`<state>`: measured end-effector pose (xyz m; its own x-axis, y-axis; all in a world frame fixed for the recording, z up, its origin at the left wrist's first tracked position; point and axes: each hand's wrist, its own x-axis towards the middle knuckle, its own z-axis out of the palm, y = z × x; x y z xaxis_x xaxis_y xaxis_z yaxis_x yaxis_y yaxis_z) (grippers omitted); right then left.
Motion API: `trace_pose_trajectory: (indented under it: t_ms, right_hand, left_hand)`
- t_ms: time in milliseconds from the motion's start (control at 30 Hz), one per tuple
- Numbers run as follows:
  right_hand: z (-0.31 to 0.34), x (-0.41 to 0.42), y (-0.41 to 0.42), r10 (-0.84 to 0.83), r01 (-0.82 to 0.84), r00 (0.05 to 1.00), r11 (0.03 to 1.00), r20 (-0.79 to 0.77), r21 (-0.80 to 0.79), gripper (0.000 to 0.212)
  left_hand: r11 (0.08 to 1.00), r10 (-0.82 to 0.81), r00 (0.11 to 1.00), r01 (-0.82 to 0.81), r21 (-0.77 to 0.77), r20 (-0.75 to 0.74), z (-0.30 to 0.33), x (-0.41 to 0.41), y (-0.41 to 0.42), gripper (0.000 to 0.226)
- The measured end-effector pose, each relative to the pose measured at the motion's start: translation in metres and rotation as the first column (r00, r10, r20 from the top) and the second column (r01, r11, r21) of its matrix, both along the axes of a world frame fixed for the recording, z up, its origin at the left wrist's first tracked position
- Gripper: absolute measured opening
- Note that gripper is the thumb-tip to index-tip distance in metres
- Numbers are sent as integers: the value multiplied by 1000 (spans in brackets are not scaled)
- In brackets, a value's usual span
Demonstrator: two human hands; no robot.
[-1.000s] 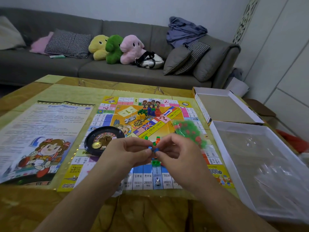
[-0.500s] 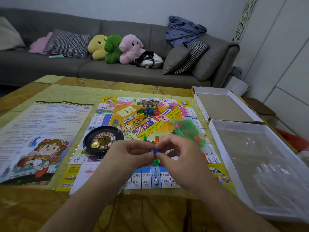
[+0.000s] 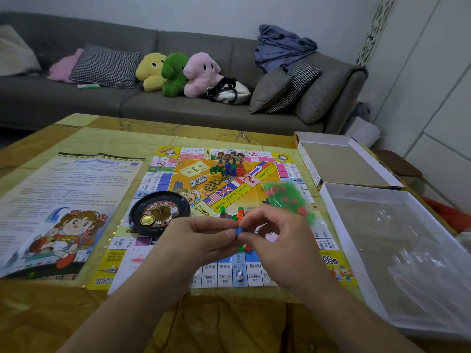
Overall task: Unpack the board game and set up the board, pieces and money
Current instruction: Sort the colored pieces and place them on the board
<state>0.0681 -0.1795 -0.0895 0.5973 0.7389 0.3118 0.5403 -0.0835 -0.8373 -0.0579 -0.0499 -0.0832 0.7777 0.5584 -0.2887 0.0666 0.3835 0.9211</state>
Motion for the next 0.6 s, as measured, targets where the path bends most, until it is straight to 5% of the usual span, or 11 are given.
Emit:
trace_pose_trajectory:
  t_ms: [233,433,600]
  right_hand:
    - [3,-4,-3,20,-18,999,999,-31,47,25]
    - [5,-8,-3,43,-52,989,997,141,58,22]
    - [10,-4,-3,54,-56,998,997,40,50,23]
  left_hand:
    - [983,-63,998,65,-171,20,2,-6,-2,22]
    - [970,-55,997,67,-233,57,2,-9,-2,23]
    - [966,-46,997,61,-252,64,6,-6,1,23]
